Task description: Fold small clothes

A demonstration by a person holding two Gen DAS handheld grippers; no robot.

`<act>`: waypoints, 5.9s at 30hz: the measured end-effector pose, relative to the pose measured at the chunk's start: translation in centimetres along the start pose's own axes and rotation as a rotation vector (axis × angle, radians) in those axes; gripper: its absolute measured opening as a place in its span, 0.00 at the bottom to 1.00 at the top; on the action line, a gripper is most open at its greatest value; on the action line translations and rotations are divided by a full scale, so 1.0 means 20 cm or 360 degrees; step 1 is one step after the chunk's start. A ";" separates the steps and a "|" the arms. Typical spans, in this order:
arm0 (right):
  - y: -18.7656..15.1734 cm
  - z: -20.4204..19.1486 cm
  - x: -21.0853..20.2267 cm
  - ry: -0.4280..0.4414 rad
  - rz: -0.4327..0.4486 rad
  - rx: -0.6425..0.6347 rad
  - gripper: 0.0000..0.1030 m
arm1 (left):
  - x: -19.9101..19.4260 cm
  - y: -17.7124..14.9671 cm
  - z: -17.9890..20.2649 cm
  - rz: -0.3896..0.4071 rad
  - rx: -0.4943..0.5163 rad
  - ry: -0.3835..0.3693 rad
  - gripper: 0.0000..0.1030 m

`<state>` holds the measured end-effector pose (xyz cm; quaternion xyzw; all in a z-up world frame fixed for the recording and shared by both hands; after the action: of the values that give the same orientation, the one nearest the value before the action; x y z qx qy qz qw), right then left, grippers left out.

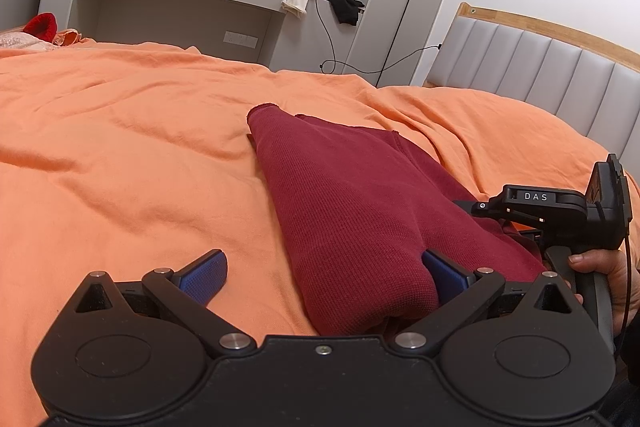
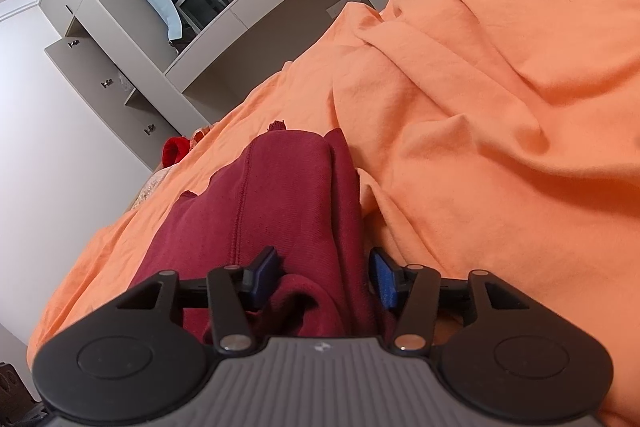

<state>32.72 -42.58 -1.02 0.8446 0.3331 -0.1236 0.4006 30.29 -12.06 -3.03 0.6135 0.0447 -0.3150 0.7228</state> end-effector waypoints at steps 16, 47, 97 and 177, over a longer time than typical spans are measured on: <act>-0.01 0.00 0.01 -0.0001 0.0015 -0.0018 0.63 | 0.01 0.10 -0.01 -0.0233 -0.0103 0.0012 1.00; -0.05 -0.05 0.02 0.0048 0.0035 -0.0152 0.87 | 0.22 0.13 -0.25 -0.0127 -0.0395 -0.0219 1.00; -0.07 -0.13 0.04 0.0017 0.0003 -0.0251 0.95 | 0.20 0.13 -0.24 -0.0106 -0.0352 -0.0180 1.00; -0.32 -0.91 0.55 -0.0287 0.0310 -0.1134 0.67 | -0.03 0.40 -0.41 0.0101 0.0464 0.0629 0.25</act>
<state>35.79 -20.76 1.74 0.6659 0.2367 -0.0352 0.7067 36.60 -3.91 2.18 0.7620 0.1201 -0.1692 0.6134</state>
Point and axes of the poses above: each gripper's, at about its wrist camera, not at the fingertips, and x roughly the way its jaws point, z to its right, y to its top, the point moved 5 cm from there along x, roughly the way its jaws point, and after that the axes turned 3 degrees about x, right-handed, at the moved point
